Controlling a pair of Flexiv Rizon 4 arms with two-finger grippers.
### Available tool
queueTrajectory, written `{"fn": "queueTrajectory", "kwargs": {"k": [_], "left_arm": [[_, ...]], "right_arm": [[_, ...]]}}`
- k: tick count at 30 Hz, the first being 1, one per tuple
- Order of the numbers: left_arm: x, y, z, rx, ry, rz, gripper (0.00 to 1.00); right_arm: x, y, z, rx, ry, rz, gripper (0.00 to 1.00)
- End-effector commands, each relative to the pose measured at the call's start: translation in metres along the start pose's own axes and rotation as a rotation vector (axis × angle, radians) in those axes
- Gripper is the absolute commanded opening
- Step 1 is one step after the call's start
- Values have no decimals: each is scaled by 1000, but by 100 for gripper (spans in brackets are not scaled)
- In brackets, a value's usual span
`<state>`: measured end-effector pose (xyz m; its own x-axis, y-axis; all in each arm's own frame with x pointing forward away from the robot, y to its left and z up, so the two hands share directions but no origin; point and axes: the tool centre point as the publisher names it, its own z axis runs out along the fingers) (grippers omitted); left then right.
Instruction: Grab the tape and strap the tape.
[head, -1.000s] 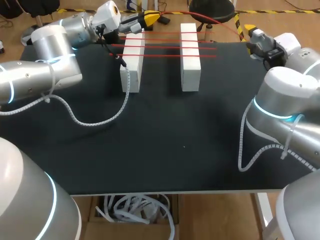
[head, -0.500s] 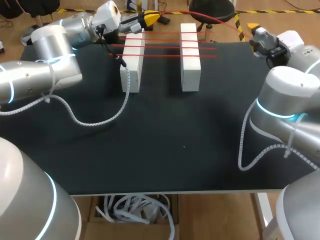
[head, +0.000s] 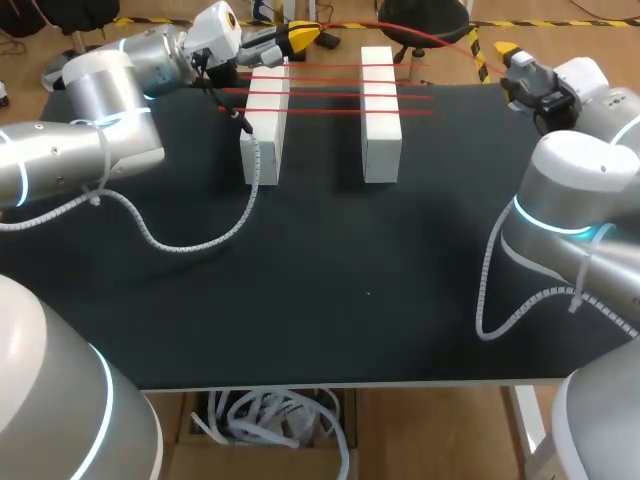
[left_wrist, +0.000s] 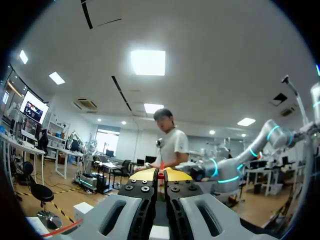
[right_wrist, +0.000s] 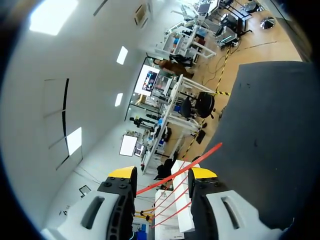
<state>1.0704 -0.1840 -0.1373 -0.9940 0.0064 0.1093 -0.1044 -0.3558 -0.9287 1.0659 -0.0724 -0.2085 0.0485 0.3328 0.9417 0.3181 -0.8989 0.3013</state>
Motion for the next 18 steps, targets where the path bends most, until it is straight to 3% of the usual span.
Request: {"fn": "queueTrajectory", "kwargs": {"k": [1, 5, 8, 18], "left_arm": [[-1, 1, 0, 1, 3, -1, 0], [-1, 1, 0, 1, 3, -1, 0], [-1, 1, 0, 1, 3, -1, 0], [-1, 1, 0, 1, 3, -1, 0]], "right_arm": [[2, 0, 3, 3, -3, -1, 30], [2, 0, 3, 7, -5, -7, 6], [2, -1, 4, 14, -8, -16, 9], [2, -3, 6, 26, -12, -25, 2]]}}
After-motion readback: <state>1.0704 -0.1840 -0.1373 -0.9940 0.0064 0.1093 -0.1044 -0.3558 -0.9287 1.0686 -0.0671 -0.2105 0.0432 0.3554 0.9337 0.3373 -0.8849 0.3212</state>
